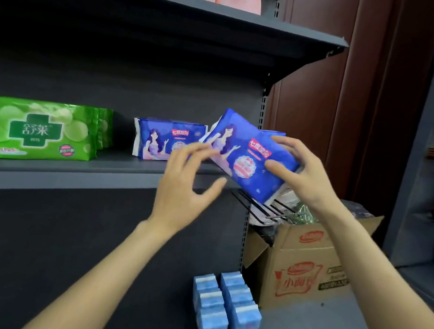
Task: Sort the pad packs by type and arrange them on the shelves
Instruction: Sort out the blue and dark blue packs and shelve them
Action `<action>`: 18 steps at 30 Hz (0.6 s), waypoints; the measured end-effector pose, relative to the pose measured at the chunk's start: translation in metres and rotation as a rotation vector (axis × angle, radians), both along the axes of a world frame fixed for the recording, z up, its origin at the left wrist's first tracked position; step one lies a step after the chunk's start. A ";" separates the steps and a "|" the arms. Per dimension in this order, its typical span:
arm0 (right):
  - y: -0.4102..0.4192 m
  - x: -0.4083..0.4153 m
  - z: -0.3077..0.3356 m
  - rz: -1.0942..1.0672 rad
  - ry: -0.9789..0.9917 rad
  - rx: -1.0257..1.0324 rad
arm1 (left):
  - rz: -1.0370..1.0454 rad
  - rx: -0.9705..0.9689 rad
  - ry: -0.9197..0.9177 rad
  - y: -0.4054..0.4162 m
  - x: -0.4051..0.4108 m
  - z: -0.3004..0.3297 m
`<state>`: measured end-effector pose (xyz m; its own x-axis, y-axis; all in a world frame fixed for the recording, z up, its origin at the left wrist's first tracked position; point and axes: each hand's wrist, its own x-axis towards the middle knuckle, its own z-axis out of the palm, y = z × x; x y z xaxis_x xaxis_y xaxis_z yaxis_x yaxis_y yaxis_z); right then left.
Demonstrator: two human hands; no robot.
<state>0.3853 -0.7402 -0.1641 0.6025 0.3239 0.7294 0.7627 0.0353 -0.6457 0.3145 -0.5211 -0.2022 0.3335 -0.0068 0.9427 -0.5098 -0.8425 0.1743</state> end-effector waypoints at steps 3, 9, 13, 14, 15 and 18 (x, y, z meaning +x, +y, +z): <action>-0.037 0.015 0.021 0.039 -0.072 -0.116 | -0.028 -0.167 0.167 0.001 0.023 0.029; -0.047 0.084 0.061 -0.051 -0.159 -0.400 | -0.063 -0.206 0.448 -0.031 0.081 0.053; -0.024 0.125 0.057 -0.391 -0.383 -0.628 | 0.165 -0.170 0.470 -0.036 0.114 0.051; -0.017 0.130 0.051 -0.484 -0.408 -0.694 | 0.214 -0.165 0.490 -0.036 0.119 0.051; -0.010 0.131 0.046 -0.568 -0.414 -0.754 | 0.261 -0.151 0.501 -0.036 0.122 0.052; 0.007 0.135 0.034 -0.674 -0.447 -0.785 | 0.401 0.014 0.385 -0.026 0.118 0.051</action>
<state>0.5205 -0.7333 -0.1304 0.5635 0.4956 0.6610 0.6411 -0.7669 0.0285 0.4320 -0.5468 -0.1508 0.6327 0.1800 0.7532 -0.0501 -0.9611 0.2717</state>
